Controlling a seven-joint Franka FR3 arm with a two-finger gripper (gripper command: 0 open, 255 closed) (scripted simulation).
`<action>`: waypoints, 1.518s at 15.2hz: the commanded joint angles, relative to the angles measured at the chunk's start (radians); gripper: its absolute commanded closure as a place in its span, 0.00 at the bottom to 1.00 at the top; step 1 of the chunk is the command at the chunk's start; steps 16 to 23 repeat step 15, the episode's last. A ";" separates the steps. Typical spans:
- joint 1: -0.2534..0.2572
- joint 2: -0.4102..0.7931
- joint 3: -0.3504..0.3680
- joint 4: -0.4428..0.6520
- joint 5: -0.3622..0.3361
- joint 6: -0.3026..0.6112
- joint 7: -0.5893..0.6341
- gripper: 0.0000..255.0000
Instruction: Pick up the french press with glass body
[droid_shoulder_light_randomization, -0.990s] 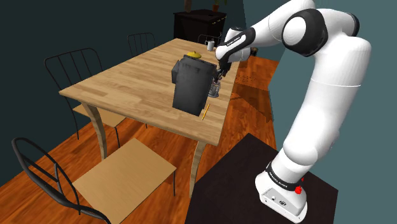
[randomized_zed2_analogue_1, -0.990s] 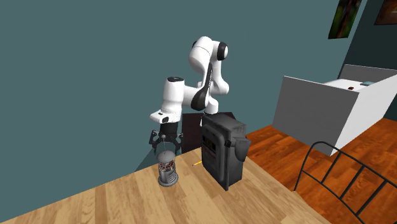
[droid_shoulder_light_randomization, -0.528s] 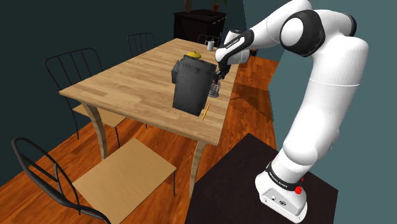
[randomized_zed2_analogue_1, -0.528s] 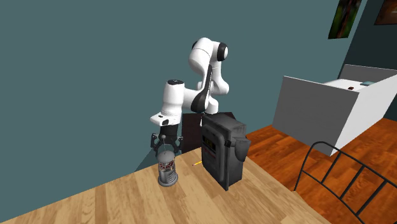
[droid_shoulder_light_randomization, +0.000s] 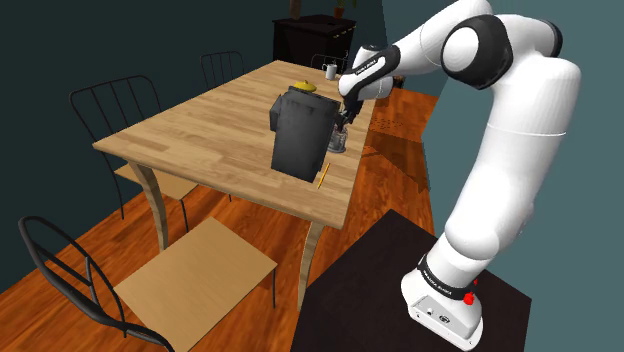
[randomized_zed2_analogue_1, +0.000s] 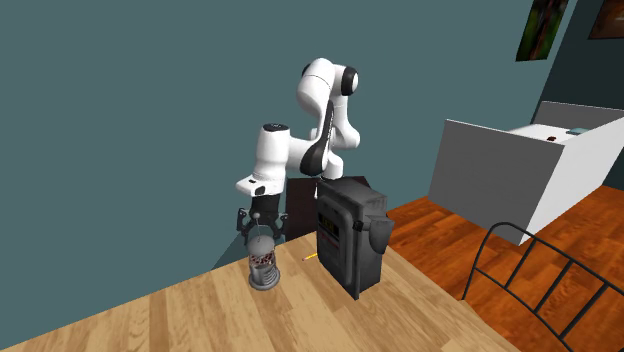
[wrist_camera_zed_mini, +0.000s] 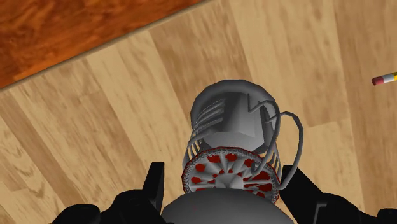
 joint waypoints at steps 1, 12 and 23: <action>0.002 -0.012 -0.002 0.009 -0.004 -0.022 0.002 1.00; 0.010 -0.082 -0.009 0.075 -0.029 -0.155 0.010 1.00; 0.011 -0.088 -0.010 0.083 -0.031 -0.169 0.010 1.00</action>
